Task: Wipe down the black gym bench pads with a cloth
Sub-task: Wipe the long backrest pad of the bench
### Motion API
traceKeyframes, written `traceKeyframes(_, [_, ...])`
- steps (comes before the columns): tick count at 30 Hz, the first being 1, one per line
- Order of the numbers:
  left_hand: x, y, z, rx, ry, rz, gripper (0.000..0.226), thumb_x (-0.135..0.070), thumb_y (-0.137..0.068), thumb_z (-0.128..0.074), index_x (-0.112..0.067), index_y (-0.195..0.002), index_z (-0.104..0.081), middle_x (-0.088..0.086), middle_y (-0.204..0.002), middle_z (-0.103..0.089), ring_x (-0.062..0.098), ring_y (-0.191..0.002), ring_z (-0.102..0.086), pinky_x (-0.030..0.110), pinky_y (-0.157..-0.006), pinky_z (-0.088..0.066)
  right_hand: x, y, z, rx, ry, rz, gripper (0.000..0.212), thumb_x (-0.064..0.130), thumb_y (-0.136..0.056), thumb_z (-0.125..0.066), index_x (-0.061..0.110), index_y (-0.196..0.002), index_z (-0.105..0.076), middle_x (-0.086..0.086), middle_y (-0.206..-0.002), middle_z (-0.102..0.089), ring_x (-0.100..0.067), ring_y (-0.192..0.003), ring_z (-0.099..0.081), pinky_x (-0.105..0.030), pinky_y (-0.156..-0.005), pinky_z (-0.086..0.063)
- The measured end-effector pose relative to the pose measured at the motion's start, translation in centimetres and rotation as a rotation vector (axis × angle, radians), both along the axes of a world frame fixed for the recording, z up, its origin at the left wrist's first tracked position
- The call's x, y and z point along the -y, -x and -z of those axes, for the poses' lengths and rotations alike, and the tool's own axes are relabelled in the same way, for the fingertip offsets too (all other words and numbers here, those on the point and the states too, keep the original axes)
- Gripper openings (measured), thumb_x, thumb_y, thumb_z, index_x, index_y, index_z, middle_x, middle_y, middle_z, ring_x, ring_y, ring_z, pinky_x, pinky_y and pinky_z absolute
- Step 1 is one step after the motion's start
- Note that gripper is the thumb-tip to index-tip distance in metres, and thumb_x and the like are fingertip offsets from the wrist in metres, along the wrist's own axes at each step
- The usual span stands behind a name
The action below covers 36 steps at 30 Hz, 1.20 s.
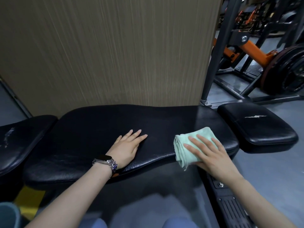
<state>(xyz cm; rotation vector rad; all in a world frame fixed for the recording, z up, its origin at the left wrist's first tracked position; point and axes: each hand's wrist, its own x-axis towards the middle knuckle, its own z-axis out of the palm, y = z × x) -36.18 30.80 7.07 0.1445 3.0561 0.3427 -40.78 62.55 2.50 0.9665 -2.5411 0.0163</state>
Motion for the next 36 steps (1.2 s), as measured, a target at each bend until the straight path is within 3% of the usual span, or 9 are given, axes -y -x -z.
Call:
traceKeyframes(9, [0.2, 0.1, 0.6, -0.011, -0.019, -0.005, 0.047, -0.023, -0.102, -0.023, -0.043, -0.144, -0.02, -0.017, -0.155, -0.008, 0.011, -0.144, 0.0, 0.039, -0.116, -0.007, -1.6, 0.1, -0.3, 0.046, 0.028, 0.098, 0.063, 0.064, -0.082, -0.037, 0.033, -0.136, -0.041, 0.004, -0.138, -0.052, -0.019, -0.131, -0.038, -0.045, -0.103, -0.027])
traceKeyframes(14, [0.1, 0.1, 0.7, -0.01, -0.024, -0.005, 0.048, -0.022, -0.102, -0.023, -0.044, -0.143, -0.018, -0.017, -0.155, -0.007, 0.011, -0.144, 0.002, 0.039, -0.116, -0.006, 0.0, 0.3, -0.6, 0.083, 0.021, 0.057, 0.07, 0.077, -0.083, -0.027, 0.037, -0.14, -0.038, 0.007, -0.142, -0.049, -0.02, -0.133, -0.04, -0.048, -0.103, -0.028])
traceKeyframes(17, [0.1, 0.1, 0.6, -0.009, -0.014, -0.002, 0.048, -0.021, -0.102, -0.023, -0.045, -0.143, -0.017, -0.017, -0.155, -0.006, 0.011, -0.144, 0.002, 0.039, -0.116, -0.006, -0.8, 0.5, -0.4, 0.101, 0.027, 0.028, 0.077, 0.083, -0.079, -0.031, 0.04, -0.143, -0.034, 0.009, -0.147, -0.042, -0.019, -0.137, -0.035, -0.048, -0.108, -0.024])
traceKeyframes(29, [-0.1, 0.0, 0.4, -0.01, -0.018, 0.0, 0.047, -0.023, -0.102, -0.023, -0.047, -0.142, -0.016, -0.02, -0.153, -0.005, 0.007, -0.143, 0.003, 0.036, -0.117, -0.005, -8.2, 2.3, 0.3, 0.143, 0.156, 0.13, 0.071, 0.076, -0.086, -0.023, 0.034, -0.141, -0.035, 0.003, -0.146, -0.043, -0.02, -0.137, -0.029, -0.04, -0.108, -0.022])
traceKeyframes(36, [-0.2, 0.0, 0.5, -0.024, -0.04, 0.003, 0.047, -0.023, -0.101, -0.024, -0.049, -0.139, -0.017, -0.023, -0.15, -0.005, 0.005, -0.142, 0.002, 0.035, -0.116, -0.004, -6.8, 2.0, 0.9, 0.14, 0.23, 0.107, 0.07, 0.074, -0.087, -0.026, 0.032, -0.141, -0.037, 0.003, -0.145, -0.041, -0.025, -0.137, -0.03, -0.056, -0.106, -0.029])
